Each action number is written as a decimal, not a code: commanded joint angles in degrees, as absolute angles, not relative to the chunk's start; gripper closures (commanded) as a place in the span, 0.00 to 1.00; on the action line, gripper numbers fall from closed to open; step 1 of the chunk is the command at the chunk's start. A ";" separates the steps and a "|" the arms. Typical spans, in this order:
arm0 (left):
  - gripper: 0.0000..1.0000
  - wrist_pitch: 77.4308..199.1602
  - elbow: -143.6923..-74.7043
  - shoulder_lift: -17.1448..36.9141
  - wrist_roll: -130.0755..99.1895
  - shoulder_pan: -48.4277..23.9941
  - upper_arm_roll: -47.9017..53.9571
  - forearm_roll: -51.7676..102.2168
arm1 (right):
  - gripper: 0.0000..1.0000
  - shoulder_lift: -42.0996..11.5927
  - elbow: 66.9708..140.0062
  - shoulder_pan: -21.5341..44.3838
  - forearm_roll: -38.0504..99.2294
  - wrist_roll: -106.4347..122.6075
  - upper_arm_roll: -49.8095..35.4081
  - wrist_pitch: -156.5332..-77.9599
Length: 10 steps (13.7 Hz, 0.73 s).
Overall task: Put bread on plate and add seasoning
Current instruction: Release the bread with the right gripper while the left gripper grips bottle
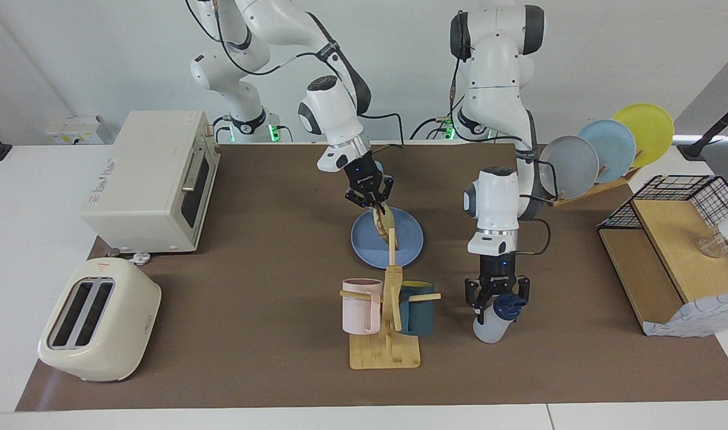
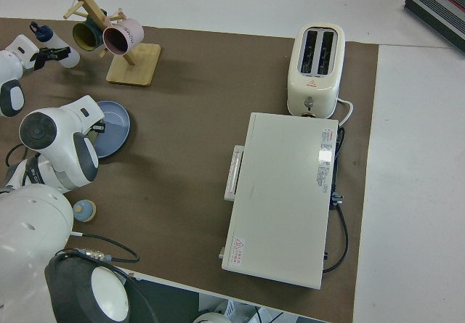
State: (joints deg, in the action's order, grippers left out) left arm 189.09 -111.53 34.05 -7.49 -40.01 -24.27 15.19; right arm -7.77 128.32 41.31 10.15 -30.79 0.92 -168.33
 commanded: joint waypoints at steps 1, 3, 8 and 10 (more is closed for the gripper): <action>1.00 188.18 -109.51 35.25 -8.09 -39.99 -24.70 16.26 | 1.00 -7.21 130.16 41.31 11.34 -30.41 0.88 -169.89; 1.00 188.17 -109.07 35.24 -10.10 -39.29 -24.61 16.08 | 1.00 -7.12 130.60 41.40 11.42 -30.85 0.88 -169.89; 1.00 187.83 -108.72 34.72 -10.20 -38.41 -24.70 15.56 | 0.71 -7.03 130.61 41.04 11.43 -31.29 0.79 -168.93; 1.00 185.03 -108.20 33.58 -10.02 -37.97 -24.70 15.56 | 0.00 -7.03 130.34 40.87 11.43 -31.46 0.88 -168.23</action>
State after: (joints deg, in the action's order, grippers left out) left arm 188.27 -110.07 34.04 -9.91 -38.58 -24.40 15.29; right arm -7.77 129.57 41.17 10.16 -30.81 1.14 -168.61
